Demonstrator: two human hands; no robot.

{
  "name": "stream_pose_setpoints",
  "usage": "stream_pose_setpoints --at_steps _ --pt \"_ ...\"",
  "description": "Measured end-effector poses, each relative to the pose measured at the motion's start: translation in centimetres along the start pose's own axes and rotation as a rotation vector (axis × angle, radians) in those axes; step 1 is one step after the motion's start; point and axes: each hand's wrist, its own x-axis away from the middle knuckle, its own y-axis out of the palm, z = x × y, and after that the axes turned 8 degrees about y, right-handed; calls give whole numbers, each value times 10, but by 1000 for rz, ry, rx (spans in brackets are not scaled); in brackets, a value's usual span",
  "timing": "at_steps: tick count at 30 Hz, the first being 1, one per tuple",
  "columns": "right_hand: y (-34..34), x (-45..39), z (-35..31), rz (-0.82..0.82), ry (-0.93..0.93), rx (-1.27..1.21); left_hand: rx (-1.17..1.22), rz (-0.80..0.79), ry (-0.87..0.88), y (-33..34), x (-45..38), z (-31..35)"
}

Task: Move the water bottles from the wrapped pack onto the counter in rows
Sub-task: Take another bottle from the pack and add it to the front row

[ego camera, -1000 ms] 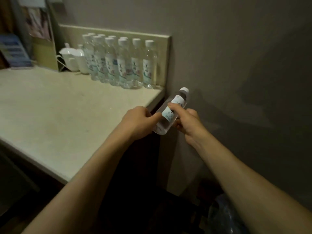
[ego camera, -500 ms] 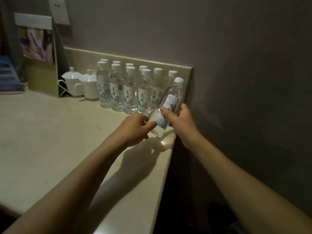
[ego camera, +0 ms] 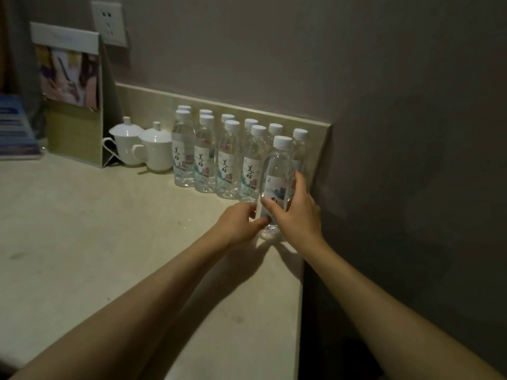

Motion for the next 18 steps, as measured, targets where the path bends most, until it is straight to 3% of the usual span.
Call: stream_pose_setpoints --at_steps 7,14,18 --pt "9 -2 16 38 54 -57 87 129 11 11 -8 0" --pt "3 -3 39 -93 64 -38 113 189 36 19 -18 -7" --pt "6 -1 45 -78 42 -61 208 215 6 23 -23 -10"
